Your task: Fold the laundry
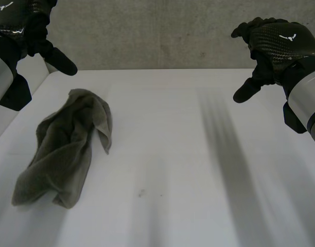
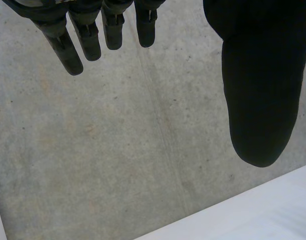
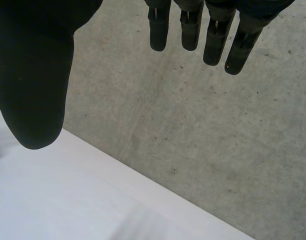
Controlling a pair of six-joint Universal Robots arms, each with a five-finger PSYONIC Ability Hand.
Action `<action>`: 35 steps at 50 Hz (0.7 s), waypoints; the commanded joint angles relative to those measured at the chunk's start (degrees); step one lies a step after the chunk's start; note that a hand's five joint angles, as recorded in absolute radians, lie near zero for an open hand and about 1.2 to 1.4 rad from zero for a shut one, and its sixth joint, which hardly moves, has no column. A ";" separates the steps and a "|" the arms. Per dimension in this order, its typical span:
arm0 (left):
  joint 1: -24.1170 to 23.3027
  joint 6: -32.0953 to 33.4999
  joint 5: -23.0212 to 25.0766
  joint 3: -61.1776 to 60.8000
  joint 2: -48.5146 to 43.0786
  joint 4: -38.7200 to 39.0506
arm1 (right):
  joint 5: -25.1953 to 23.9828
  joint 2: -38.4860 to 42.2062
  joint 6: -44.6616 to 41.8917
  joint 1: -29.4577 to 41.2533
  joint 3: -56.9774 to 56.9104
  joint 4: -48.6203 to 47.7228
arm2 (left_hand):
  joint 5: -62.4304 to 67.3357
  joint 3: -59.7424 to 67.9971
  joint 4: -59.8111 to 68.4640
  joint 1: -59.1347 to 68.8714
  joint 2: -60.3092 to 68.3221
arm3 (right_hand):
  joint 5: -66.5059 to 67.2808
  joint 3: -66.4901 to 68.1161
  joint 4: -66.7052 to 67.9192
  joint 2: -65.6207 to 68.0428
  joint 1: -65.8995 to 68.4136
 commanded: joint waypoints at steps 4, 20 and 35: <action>0.89 0.26 0.00 1.42 -5.16 0.57 | -0.05 0.10 -0.22 0.35 0.21 -0.17 | -0.05 2.04 2.05 1.53 2.16 | -3.00 -1.88 -3.29 -2.95 -2.04; 7.30 16.43 -0.53 8.54 -27.66 0.39 | -1.72 6.16 -9.54 0.43 0.21 -0.17 | -1.06 1.03 1.04 0.52 1.15 | -3.00 -1.88 -3.29 -2.95 -2.04; 10.82 17.93 -0.62 13.02 -43.92 2.94 | -1.45 11.08 -13.14 0.87 -0.67 -0.35 | 13.24 15.33 15.34 14.81 15.45 | -3.00 -1.88 -3.29 -2.95 -2.04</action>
